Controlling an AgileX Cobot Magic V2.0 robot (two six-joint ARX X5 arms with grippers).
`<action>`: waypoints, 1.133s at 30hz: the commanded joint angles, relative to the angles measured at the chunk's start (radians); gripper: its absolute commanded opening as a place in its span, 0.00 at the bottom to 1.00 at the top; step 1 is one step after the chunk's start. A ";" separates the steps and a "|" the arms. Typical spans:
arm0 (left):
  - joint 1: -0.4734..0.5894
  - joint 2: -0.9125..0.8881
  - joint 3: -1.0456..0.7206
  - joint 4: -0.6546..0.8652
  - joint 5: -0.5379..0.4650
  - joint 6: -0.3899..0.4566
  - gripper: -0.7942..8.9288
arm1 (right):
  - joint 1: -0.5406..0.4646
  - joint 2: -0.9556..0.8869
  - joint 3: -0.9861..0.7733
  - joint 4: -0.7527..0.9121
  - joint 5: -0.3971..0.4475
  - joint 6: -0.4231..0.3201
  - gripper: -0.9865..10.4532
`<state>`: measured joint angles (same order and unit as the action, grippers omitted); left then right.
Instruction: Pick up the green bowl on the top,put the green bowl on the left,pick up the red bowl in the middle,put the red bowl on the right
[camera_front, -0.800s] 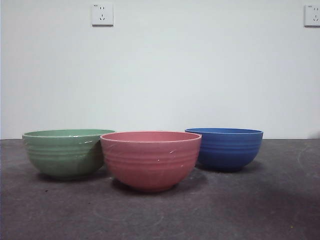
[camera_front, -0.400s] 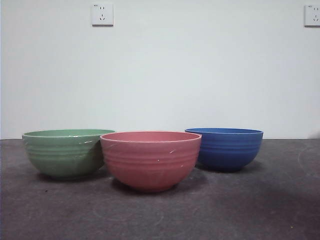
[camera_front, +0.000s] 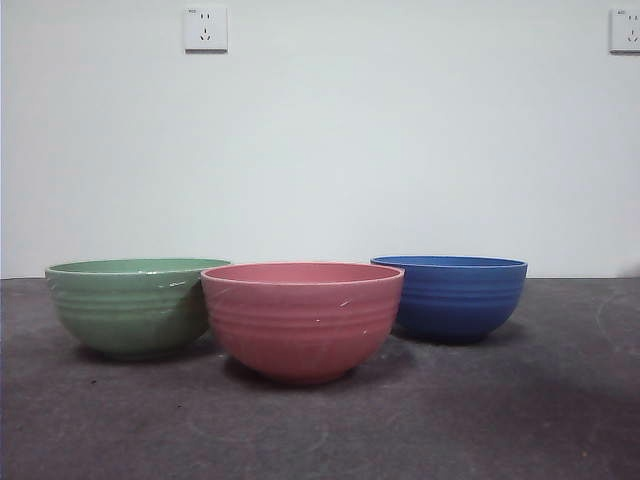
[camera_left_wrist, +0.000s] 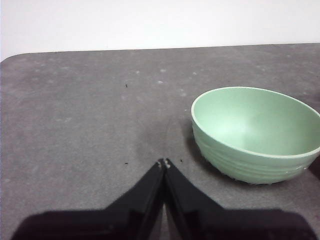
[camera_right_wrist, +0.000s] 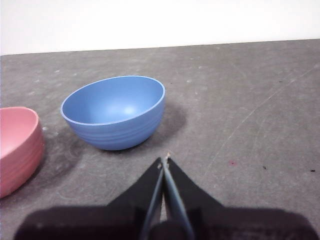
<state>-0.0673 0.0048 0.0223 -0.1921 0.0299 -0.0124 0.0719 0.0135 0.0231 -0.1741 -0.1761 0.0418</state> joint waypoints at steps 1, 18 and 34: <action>0.003 -0.001 -0.016 0.003 0.000 -0.007 0.08 | 0.001 0.001 -0.014 0.006 -0.001 0.012 0.09; 0.003 -0.001 -0.016 0.003 0.000 -0.007 0.08 | 0.001 0.001 -0.014 0.005 -0.001 0.012 0.09; 0.003 -0.001 -0.016 0.003 0.000 -0.007 0.08 | 0.001 0.001 -0.014 0.006 -0.001 0.012 0.09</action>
<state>-0.0673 0.0048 0.0223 -0.1921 0.0299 -0.0124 0.0719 0.0135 0.0231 -0.1741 -0.1761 0.0422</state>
